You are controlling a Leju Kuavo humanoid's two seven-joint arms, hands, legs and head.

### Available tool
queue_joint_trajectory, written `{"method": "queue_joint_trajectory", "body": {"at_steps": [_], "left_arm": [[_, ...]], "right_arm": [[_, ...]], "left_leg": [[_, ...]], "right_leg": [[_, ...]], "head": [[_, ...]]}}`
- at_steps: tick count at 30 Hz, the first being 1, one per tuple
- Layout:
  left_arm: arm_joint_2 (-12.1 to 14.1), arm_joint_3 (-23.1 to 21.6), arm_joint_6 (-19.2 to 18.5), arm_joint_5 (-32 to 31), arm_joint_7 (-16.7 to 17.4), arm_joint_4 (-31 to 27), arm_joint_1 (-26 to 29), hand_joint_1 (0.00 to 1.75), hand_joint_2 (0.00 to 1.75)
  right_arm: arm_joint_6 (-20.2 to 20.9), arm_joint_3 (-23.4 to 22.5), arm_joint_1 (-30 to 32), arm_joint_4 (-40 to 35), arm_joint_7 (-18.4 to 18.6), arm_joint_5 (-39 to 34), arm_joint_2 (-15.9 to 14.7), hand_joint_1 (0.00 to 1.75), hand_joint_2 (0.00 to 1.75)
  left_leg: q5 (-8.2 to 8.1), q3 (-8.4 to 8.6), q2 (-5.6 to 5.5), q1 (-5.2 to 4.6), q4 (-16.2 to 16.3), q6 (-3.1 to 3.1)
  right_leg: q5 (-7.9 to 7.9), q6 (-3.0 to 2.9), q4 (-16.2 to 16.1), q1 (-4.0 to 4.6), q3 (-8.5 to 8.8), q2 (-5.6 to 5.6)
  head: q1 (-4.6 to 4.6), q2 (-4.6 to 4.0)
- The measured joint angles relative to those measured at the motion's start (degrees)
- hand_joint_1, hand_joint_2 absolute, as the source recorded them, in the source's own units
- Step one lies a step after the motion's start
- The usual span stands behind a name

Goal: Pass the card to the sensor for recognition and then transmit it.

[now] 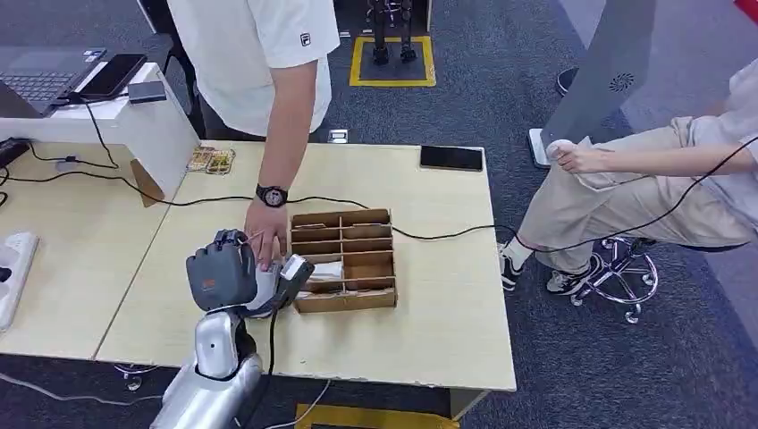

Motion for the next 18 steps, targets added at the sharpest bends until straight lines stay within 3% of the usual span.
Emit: {"method": "queue_joint_trajectory", "body": {"at_steps": [3, 8, 14, 18], "left_arm": [[1.05, -1.66, 0.00, 0.00, 3.62, 2.75, -1.16, 1.75, 1.75], [2.43, -3.00, 0.00, 0.00, 5.81, 6.63, -2.29, 1.75, 1.75], [3.11, -3.48, 0.00, 0.00, 5.48, 9.78, -2.86, 1.75, 1.75], [3.13, -3.50, 0.00, 0.00, 3.40, 11.83, -2.93, 1.75, 1.75]], "right_arm": [[0.09, 0.02, -0.12, 0.65, -0.50, -0.02, -0.09, 0.00, 1.75], [0.13, 0.02, -0.23, 0.96, -0.46, -0.02, -0.11, 0.00, 1.75], [0.11, 0.02, -0.26, 1.18, -0.39, 0.02, -0.13, 0.00, 1.75], [0.07, 0.02, -0.29, 1.33, -0.37, 0.33, -0.15, 0.00, 1.75]], "left_leg": [[0.00, 0.00, 0.00, 0.00, 0.00, 0.00], [0.00, -0.01, -0.01, 0.00, 0.00, 0.00], [0.00, -0.01, 0.00, 0.00, 0.00, 0.00], [0.00, -0.01, -0.01, 0.00, 0.00, 0.00]], "right_leg": [[0.00, 0.00, 0.00, 0.00, 0.00, 0.00], [0.00, 0.00, 0.00, 0.00, 0.00, -0.01], [0.00, 0.00, 0.00, 0.00, 0.00, 0.00], [0.00, 0.00, 0.00, 0.00, 0.00, 0.00]], "head": [[0.02, 0.02], [0.02, 0.02], [0.02, 0.02], [0.02, 0.02]]}}
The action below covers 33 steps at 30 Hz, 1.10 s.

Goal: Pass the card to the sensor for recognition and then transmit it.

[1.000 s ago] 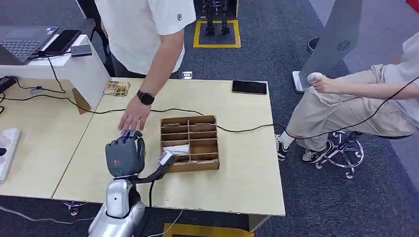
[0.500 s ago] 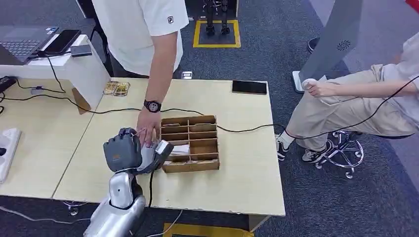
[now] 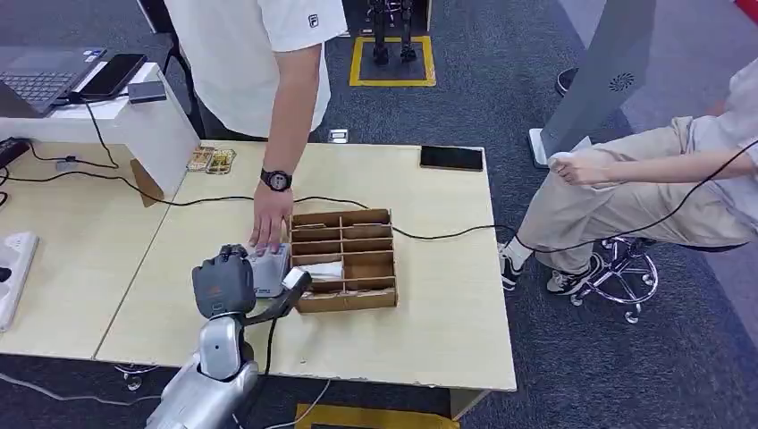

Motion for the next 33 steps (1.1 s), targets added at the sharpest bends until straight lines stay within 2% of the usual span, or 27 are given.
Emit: {"method": "queue_joint_trajectory", "body": {"at_steps": [13, 22, 33], "left_arm": [[-1.27, 0.99, 0.11, 0.00, -7.87, 5.55, -0.40, 1.75, 1.75], [-2.51, 3.10, 0.20, 0.02, -9.99, 8.20, -0.64, 1.75, 1.75], [-3.65, 5.88, 0.20, 0.02, -11.95, 8.63, -0.57, 1.75, 1.75]], "right_arm": [[-0.13, 0.04, -0.15, 0.63, -0.24, 0.35, -0.07, 0.00, 1.75], [-0.02, 0.04, -0.23, 0.90, -0.35, 0.24, -0.09, 0.00, 1.75], [-0.02, 0.04, -0.26, 0.92, -0.35, 0.24, -0.11, 0.00, 1.75]], "left_leg": [[0.00, 0.01, -0.01, 0.00, 0.00, 0.00], [0.00, 0.04, -0.02, 0.00, 0.00, 0.00], [0.01, 0.06, -0.02, 0.00, 0.00, 0.00]], "right_leg": [[0.00, 0.00, 0.00, 0.00, 0.03, -0.02], [0.00, 0.00, 0.00, 0.00, 0.07, -0.03], [0.00, 0.00, 0.00, 0.00, 0.09, -0.03]], "head": [[0.00, 0.00], [0.00, 0.00], [0.00, 0.00]]}}
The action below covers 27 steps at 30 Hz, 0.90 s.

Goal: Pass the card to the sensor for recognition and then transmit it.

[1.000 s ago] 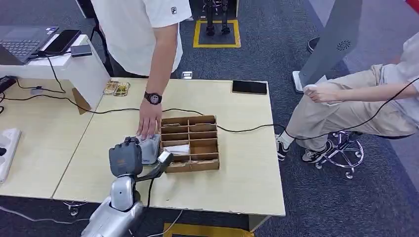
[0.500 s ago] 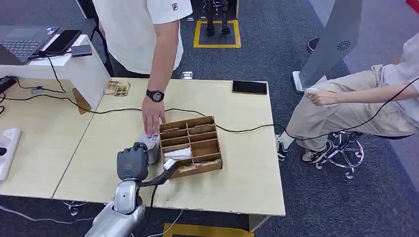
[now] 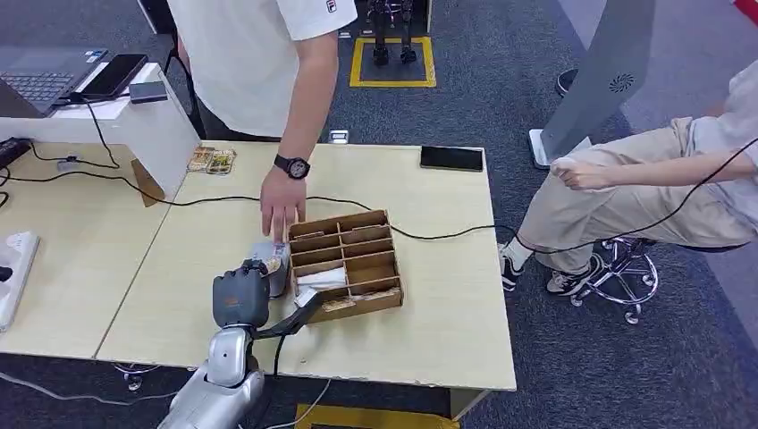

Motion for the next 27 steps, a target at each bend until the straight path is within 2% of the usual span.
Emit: {"method": "queue_joint_trajectory", "body": {"at_steps": [3, 8, 10, 20, 23, 27], "left_arm": [[-0.35, 0.74, 0.00, 0.07, -0.48, 0.02, 0.03, 1.75, 1.75], [-1.29, 3.41, 0.04, 0.88, -3.26, -0.15, 0.20, 1.75, 1.75], [-2.01, 5.34, 0.04, 3.94, -5.97, -1.07, 0.49, 1.75, 1.75], [-9.53, 19.84, 0.04, 20.69, -25.00, -6.84, -0.53, 1.75, 1.75], [-11.15, 21.22, 0.02, 24.88, -27.58, -8.13, -1.34, 1.75, 1.75], [-12.52, 21.27, 0.00, 30.78, -27.80, -9.53, -2.24, 1.75, 1.75]], "right_arm": [[-0.02, 0.02, 0.00, 0.02, 0.00, 0.00, 0.00, 0.00, 1.75], [-0.07, 0.04, -0.04, 0.02, 0.11, 0.02, 0.00, 0.00, 1.75], [-0.13, 0.07, -0.04, 0.04, 0.15, 0.07, -0.02, 0.00, 1.75], [-0.76, 0.39, -0.29, 0.41, 0.66, 0.42, -0.15, 0.00, 1.75], [-0.83, 0.42, -0.27, 0.42, 0.81, 0.46, -0.15, 0.00, 1.75], [-0.85, 0.46, -0.29, 0.42, 0.96, 0.94, -0.15, 0.00, 1.75]], "left_leg": [[0.00, 0.00, 0.00, 0.00, 0.00, 0.00], [0.00, 0.00, 0.00, 0.00, 0.00, 0.00], [0.00, 0.01, 0.00, 0.00, 0.00, 0.00], [0.02, 0.00, -0.01, 0.00, 0.02, 0.03], [0.02, 0.00, 0.00, 0.00, 0.02, 0.03], [0.02, 0.00, 0.00, 0.00, 0.02, 0.03]], "right_leg": [[0.00, 0.00, 0.00, 0.00, 0.00, 0.00], [0.00, 0.00, 0.00, 0.00, 0.00, 0.00], [0.00, 0.00, 0.00, 0.00, 0.00, 0.00], [0.01, 0.01, 0.00, 0.00, -0.01, -0.01], [0.01, 0.01, 0.00, 0.00, -0.01, 0.00], [0.01, 0.01, 0.00, 0.00, -0.02, 0.00]], "head": [[0.00, 0.00], [0.00, 0.00], [0.00, 0.00], [0.00, 0.00], [0.00, 0.00], [0.00, 0.00]]}}
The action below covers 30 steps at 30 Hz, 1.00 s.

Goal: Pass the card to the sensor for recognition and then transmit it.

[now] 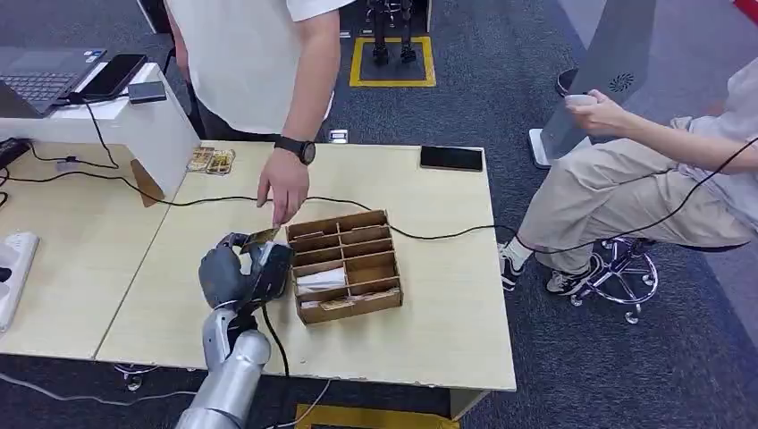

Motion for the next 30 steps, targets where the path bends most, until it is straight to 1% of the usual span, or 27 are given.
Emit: {"method": "queue_joint_trajectory", "body": {"at_steps": [2, 5, 16, 17, 18, 24, 30], "left_arm": [[-0.20, -0.30, -0.02, 3.90, 0.74, -0.92, -0.24, 1.75, 1.75], [-0.15, -1.44, -0.04, 6.82, 1.31, -2.30, -0.48, 1.75, 1.75], [-0.09, -3.45, -0.11, 9.65, 0.68, -5.55, -1.53, 1.75, 1.75], [-0.11, -3.45, -0.11, 9.72, 0.44, -5.70, -1.61, 1.50, 1.75], [-0.13, -3.48, -0.13, 10.07, -0.02, -5.92, -1.73, 0.00, 1.75], [-0.28, -3.61, -0.15, 12.82, -1.86, -7.56, -2.16, 0.00, 1.75], [-1.82, -3.58, -0.15, 12.93, -7.33, -10.34, -2.06, 0.00, 1.75]], "right_arm": [[-0.02, 0.06, 0.00, 0.00, 0.00, 0.48, 0.00, 0.00, 1.75], [-0.15, 0.30, 0.00, 0.00, 0.00, 0.57, 0.00, 0.00, 1.75], [-0.31, 1.03, -0.12, 0.50, -0.04, 1.51, -0.07, 0.00, 1.75], [-0.31, 1.05, -0.13, 0.55, -0.04, 1.53, -0.07, 0.00, 1.75], [-0.33, 1.09, -0.14, 0.63, -0.04, 1.55, -0.09, 0.00, 1.75], [-0.37, 1.14, -0.47, 0.98, -0.11, 1.49, -0.13, 0.00, 1.75], [-0.37, 1.14, -0.54, 1.03, -0.17, 1.51, -0.17, 0.00, 1.75]], "left_leg": [[0.00, 0.01, 0.00, 0.00, 0.00, 0.00], [0.00, 0.00, -0.01, 0.00, 0.00, 0.00], [0.00, -0.01, 0.00, 0.00, 0.00, 0.00], [0.00, -0.01, 0.01, 0.00, 0.00, 0.00], [0.00, 0.00, 0.01, 0.00, 0.00, 0.00], [0.00, 0.00, 0.01, 0.00, 0.00, 0.00], [0.00, -0.03, 0.00, 0.00, 0.00, 0.00]], "right_leg": [[0.00, 0.00, 0.00, 0.00, -0.01, 0.01], [0.00, 0.00, 0.00, 0.00, -0.01, -0.01], [0.00, 0.00, 0.00, 0.00, -0.01, 0.01], [0.00, 0.00, 0.00, 0.00, -0.01, 0.01], [0.00, 0.00, 0.00, 0.00, -0.01, 0.01], [0.00, 0.00, 0.00, 0.00, -0.01, 0.01], [0.00, 0.00, 0.00, 0.00, -0.01, 0.00]], "head": [[0.00, 0.00], [0.00, 0.00], [0.00, 0.00], [0.00, 0.00], [0.00, 0.00], [0.00, 0.00], [0.00, 0.00]]}}
